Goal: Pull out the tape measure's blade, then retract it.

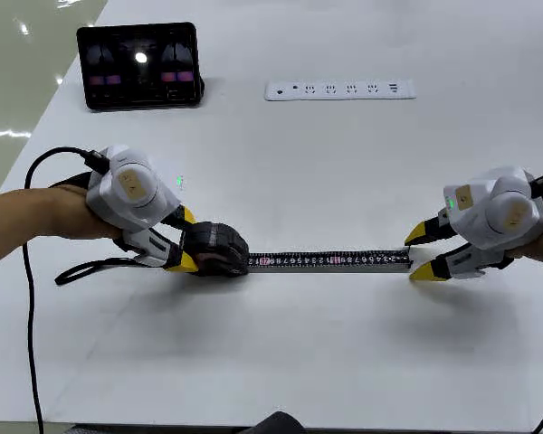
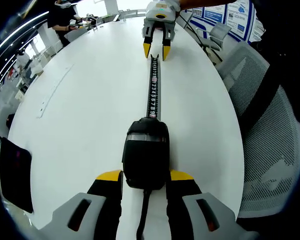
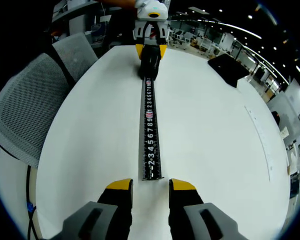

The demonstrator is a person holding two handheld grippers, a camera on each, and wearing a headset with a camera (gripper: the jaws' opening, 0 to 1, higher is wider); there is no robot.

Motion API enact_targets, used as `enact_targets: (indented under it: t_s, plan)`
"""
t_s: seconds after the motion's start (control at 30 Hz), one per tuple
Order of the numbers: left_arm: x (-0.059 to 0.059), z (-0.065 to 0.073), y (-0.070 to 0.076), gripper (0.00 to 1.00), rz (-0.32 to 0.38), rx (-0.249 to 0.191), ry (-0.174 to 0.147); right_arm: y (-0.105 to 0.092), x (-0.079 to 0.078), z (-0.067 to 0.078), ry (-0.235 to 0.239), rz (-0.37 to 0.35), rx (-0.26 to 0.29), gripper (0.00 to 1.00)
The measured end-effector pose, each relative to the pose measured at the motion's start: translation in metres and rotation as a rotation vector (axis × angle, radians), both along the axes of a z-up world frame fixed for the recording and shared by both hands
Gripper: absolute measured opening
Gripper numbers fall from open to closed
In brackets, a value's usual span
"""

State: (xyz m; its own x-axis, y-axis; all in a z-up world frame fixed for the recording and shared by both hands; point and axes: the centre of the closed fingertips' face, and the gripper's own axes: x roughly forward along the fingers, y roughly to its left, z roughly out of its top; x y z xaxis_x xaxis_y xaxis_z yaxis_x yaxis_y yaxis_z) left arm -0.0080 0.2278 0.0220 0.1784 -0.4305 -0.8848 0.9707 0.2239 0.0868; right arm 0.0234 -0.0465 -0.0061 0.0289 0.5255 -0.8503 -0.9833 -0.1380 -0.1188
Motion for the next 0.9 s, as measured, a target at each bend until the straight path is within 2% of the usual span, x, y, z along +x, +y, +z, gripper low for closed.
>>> enact_targets:
  t_s: [0.1, 0.33, 0.57, 0.73, 0.9]
  plan:
    - [-0.002, 0.0, 0.004, 0.31, 0.021, 0.001, 0.006, -0.005, -0.003, -0.001, 0.004, -0.02, -0.001, 0.29]
    - [-0.008, 0.0, 0.008, 0.39, 0.068, -0.017, -0.008, -0.013, -0.006, -0.001, 0.011, -0.08, 0.015, 0.35]
    - [-0.016, 0.004, 0.011, 0.5, 0.152, -0.065, -0.016, -0.017, -0.014, 0.003, 0.029, -0.135, 0.036, 0.41]
    - [-0.025, 0.003, 0.016, 0.57, 0.212, -0.081, -0.011, -0.02, -0.019, 0.004, 0.038, -0.181, 0.05, 0.47]
    - [-0.03, 0.007, 0.018, 0.63, 0.285, -0.118, -0.008, -0.023, -0.025, 0.005, 0.048, -0.225, 0.065, 0.51]
